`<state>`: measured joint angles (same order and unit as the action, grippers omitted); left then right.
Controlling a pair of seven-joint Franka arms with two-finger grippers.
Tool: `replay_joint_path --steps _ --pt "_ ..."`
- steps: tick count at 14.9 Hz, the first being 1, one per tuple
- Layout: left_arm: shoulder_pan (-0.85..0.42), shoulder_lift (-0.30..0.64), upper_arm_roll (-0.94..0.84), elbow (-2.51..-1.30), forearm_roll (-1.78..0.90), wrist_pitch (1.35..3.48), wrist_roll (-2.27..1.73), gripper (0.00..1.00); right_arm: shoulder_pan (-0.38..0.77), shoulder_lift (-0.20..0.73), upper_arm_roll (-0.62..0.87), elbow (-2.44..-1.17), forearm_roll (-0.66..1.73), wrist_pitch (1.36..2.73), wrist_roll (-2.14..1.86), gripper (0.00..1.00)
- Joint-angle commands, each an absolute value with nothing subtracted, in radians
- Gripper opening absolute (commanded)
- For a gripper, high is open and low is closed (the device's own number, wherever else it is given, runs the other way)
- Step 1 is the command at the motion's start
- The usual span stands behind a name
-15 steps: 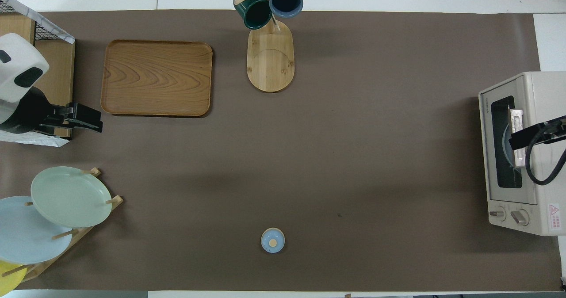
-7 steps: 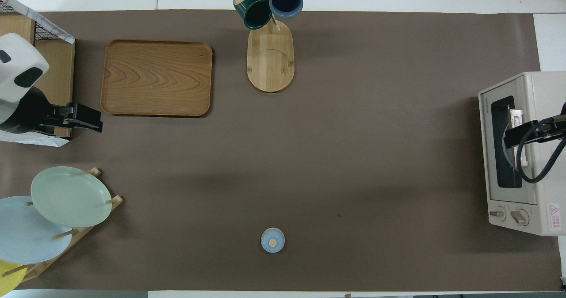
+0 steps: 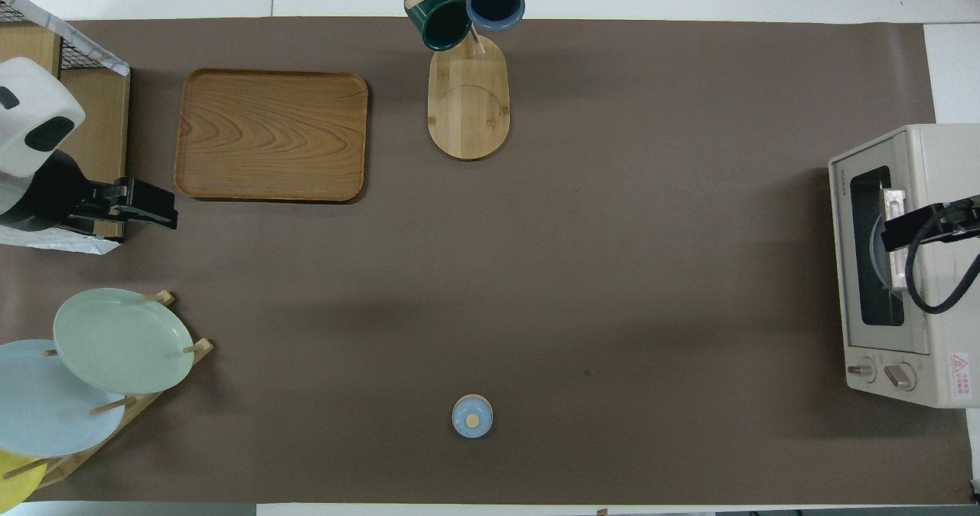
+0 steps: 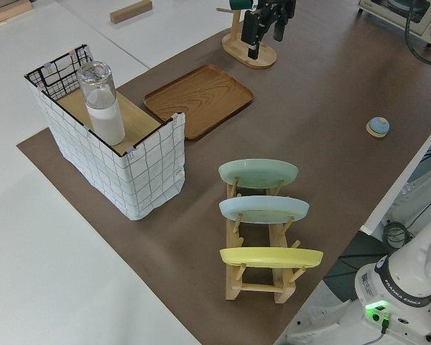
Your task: Put eggplant into oven
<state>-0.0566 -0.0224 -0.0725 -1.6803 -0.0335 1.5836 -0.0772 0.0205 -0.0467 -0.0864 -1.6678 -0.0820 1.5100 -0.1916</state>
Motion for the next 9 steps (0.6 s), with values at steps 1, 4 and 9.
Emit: replay_joint_path --steps 1,4,9 --pt "-0.055 -0.023 -0.072 -1.667 -0.018 1.574 -0.071 1.00 0.014 -0.041 -0.084 -1.652 -0.051 1.513 -0.187 1.00" --pt "-0.055 -0.023 -0.072 -1.667 -0.018 1.574 -0.071 1.00 0.014 -0.038 -0.084 -1.648 -0.051 1.514 -0.189 1.00" --pt "-0.055 -0.023 -0.072 -1.667 -0.017 1.574 -0.071 1.00 0.025 -0.038 -0.077 -1.641 -0.051 1.514 -0.186 1.00"
